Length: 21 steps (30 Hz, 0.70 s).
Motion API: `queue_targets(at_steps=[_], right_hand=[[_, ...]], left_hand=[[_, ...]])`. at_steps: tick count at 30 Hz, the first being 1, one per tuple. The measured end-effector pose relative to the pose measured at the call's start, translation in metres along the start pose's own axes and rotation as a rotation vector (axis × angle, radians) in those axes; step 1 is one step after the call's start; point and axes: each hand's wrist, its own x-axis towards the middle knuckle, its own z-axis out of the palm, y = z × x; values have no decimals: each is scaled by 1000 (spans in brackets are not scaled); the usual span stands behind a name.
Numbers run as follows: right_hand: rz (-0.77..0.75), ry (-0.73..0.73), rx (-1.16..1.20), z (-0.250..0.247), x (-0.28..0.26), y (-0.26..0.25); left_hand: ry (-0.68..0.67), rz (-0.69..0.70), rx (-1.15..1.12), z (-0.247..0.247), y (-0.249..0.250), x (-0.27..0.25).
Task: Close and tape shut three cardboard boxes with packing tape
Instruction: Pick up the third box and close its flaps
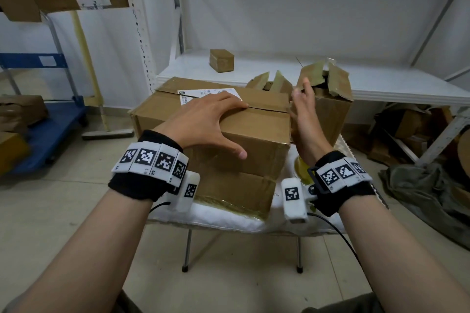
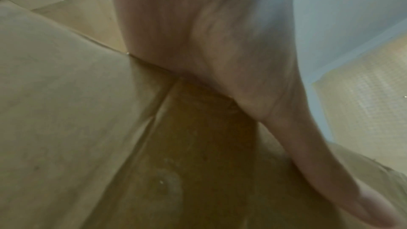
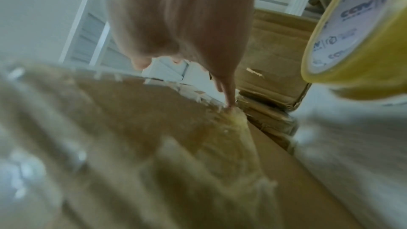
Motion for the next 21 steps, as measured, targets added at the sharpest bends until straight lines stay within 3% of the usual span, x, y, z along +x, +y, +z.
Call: queue_targets(at_steps=[3, 6, 11, 16, 21], right_hand=[[241, 27, 12, -6, 2, 4], [487, -82, 38, -9, -4, 11], [609, -192, -13, -8, -4, 24], [781, -259, 93, -13, 2, 44], [848, -219, 198, -18, 4, 55]], left_hand=[[11, -4, -3, 1, 0, 0], [11, -8, 4, 2, 0, 0], [18, -18, 15, 3, -1, -2], [19, -22, 8, 2, -2, -3], [42, -27, -1, 2, -1, -6]])
